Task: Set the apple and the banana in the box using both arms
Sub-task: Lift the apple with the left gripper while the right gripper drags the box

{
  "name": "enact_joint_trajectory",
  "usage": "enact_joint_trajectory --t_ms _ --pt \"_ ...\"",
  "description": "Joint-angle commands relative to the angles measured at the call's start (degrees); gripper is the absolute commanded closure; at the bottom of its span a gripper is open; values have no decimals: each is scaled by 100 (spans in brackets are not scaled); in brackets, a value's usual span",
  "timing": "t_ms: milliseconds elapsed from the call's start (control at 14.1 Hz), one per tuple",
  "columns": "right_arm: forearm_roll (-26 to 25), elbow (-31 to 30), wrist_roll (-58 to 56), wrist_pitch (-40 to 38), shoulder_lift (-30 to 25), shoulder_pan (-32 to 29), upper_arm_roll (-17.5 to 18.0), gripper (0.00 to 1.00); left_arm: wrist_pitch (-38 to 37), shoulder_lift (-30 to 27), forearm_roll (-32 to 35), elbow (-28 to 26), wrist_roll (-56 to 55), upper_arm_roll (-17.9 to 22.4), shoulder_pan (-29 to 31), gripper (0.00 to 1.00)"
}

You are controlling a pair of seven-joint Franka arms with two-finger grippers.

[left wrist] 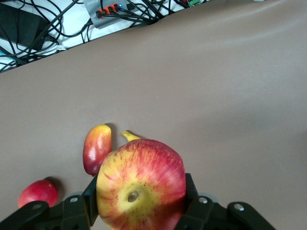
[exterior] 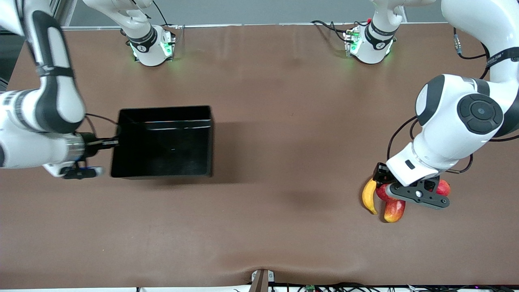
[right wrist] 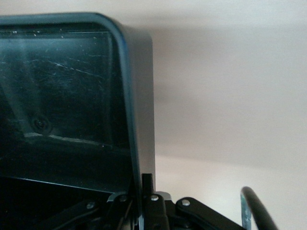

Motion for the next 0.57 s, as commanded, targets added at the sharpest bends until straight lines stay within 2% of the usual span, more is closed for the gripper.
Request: enact_joint_trajectory --t_ms 0,142,355,497 --pt "248 -17 785 137 -112 630 -56 100 -271 -296 46 -171 -290 -169 4 100" --pt "248 -52 1272 575 -60 1244 -56 100 -508 -375 46 -232 -493 -327 21 100" --pt "318 -61 1325 1181 221 1887 -56 100 -624 -708 46 -539 -502 -398 21 100" --pt "695 -114 1597 1543 449 2178 -56 100 -624 -884 37 -794 -615 -555 30 100"
